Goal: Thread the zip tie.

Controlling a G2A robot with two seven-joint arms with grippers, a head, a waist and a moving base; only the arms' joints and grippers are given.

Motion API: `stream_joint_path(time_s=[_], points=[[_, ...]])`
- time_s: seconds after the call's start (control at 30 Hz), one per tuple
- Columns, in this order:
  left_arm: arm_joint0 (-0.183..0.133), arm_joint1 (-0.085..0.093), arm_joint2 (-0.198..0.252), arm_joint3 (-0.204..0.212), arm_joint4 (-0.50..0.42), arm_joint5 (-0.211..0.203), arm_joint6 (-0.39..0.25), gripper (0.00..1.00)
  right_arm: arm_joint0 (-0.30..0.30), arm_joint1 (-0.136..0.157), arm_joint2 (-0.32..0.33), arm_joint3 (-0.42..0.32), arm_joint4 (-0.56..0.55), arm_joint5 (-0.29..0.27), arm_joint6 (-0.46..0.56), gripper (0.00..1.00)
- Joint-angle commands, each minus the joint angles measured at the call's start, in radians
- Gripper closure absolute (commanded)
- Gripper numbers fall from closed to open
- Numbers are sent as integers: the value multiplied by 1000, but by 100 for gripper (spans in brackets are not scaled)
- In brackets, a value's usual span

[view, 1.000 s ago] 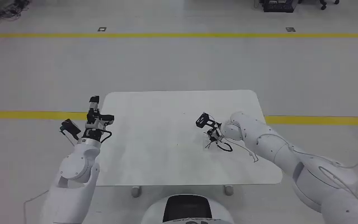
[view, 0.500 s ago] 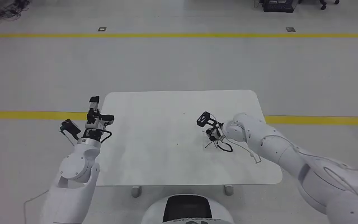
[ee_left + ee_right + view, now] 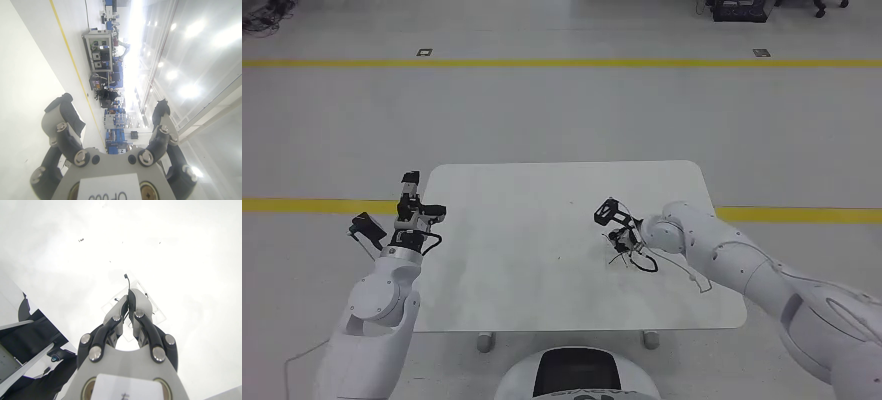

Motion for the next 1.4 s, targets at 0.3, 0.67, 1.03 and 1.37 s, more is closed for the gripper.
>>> stream_joint_path(time_s=[0.3,0.67,1.03,1.37], points=[[0,0,0,0,0,0,0,0,-43,16,37,1,32,0,-63,100],[0,0,0,0,0,0,0,0,-81,54,55,-32,117,0,-128,100],[0,0,0,0,0,0,0,0,-96,90,55,-62,241,0,-147,100],[0,0,0,0,0,0,0,0,-103,152,52,-155,228,0,-224,100]])
